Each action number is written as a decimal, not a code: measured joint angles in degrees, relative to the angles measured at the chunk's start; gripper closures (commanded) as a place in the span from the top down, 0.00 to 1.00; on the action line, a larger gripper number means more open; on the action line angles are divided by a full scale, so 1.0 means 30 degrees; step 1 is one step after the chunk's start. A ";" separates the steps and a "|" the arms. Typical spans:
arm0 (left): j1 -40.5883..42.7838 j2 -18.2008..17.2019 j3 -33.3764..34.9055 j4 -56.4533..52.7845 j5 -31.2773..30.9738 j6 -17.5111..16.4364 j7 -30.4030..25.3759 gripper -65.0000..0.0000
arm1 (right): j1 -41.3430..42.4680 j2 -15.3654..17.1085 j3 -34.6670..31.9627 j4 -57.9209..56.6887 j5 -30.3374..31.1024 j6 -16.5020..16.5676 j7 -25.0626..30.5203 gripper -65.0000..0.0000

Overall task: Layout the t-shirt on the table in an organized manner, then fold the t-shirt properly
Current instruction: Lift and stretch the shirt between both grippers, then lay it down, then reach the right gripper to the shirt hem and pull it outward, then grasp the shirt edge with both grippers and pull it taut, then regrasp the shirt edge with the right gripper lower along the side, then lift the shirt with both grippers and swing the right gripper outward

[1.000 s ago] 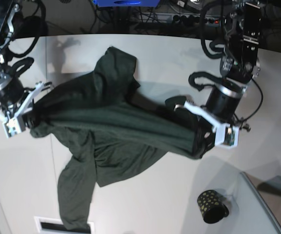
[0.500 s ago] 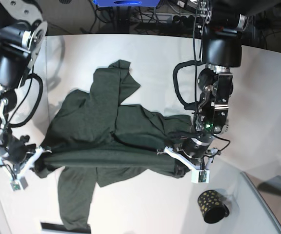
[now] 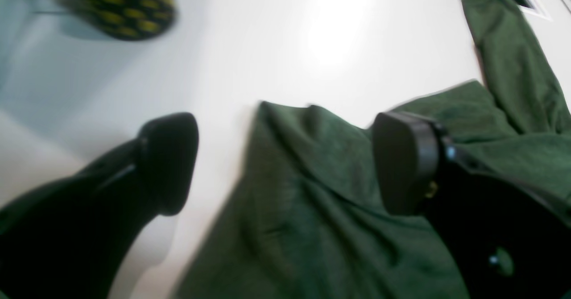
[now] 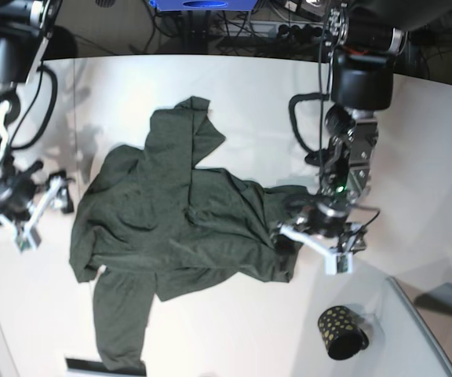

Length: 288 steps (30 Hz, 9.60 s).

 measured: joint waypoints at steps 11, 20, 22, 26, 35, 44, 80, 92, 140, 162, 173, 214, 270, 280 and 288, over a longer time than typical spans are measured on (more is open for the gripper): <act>0.9471 -0.3337 -0.0335 0.6360 0.0000 -0.0095 0.0131 0.91 | -0.6091 -0.2535 -0.1596 0.3636 -0.0066 0.0233 0.0976 0.69; 1.2371 -0.3155 -0.3621 0.8145 -0.0029 -0.0080 0.0051 0.91 | -0.6878 -0.2878 -0.5107 0.3126 0.0007 0.0510 0.1056 0.69; 1.2706 -0.3162 -0.3934 0.8641 -0.0015 -0.0087 -0.0044 0.91 | -0.6878 -0.3118 -0.5173 0.2834 0.0015 0.0510 0.1180 0.69; 1.3457 -0.3155 -0.4386 0.9085 -0.0007 -0.0219 0.0036 0.91 | -0.6084 -0.3650 -0.5209 0.1479 -0.0051 0.0517 0.1035 0.68; 1.3595 -0.3155 -0.4379 0.9165 -0.0022 -0.0153 -0.0044 0.91 | -0.5246 -0.3767 -0.6790 -0.0189 0.0007 0.0525 0.1151 0.36; 1.3865 -0.3147 -0.4364 0.9173 -0.0007 -0.0160 -0.0058 0.91 | -0.7759 -0.3038 -0.7031 0.4422 -0.0131 0.0648 0.0597 0.00; 1.4178 -0.1042 -0.4131 0.9165 0.0219 -0.0233 0.0044 0.91 | 1.3733 0.1056 -1.1242 -0.8364 0.0131 0.0714 0.2623 0.96; 1.2094 -0.1180 -0.1923 0.9092 0.0066 -0.0073 0.0029 0.91 | -0.0998 -0.0765 0.0051 0.3257 0.0007 0.0933 -0.1501 0.78; 0.5537 -0.0401 -0.2798 0.1690 0.0168 -0.0423 0.1494 0.00 | -0.2310 -0.3147 -0.0510 -0.0510 0.0270 0.1494 -0.0306 0.00; 0.9690 -0.0772 -0.2805 0.5472 0.0211 -0.0087 0.1362 0.00 | -0.3322 -0.2718 -0.1472 0.5989 0.0007 0.1457 -0.5566 0.72; 1.0404 -0.0772 -0.2812 0.6003 0.0204 -0.0087 0.1399 0.00 | 0.4167 -0.2324 -0.1508 -0.8444 -0.0080 0.1370 -0.0437 0.72; 1.0921 -0.0780 -0.2805 0.7402 0.0204 -0.0087 0.1399 0.00 | 0.0051 -0.2331 -0.1406 -0.1610 -0.0022 0.1377 -0.4422 0.25; 1.1555 -0.1035 -0.2798 0.7380 0.0211 -0.0102 0.1406 0.00 | 0.7766 0.0663 -0.1603 -1.8221 0.2193 0.1253 0.7715 0.79; 1.1511 -0.1042 -0.2805 0.7380 0.0204 -0.0095 0.1399 0.00 | 0.7796 -0.0219 -0.5246 -1.8236 0.2499 0.1246 0.8072 0.52; 1.1504 -0.1042 -0.2805 0.7380 0.0204 -0.0087 0.1399 0.00 | 0.7715 -0.0277 -0.5246 -1.8251 0.2470 0.1253 0.7876 0.30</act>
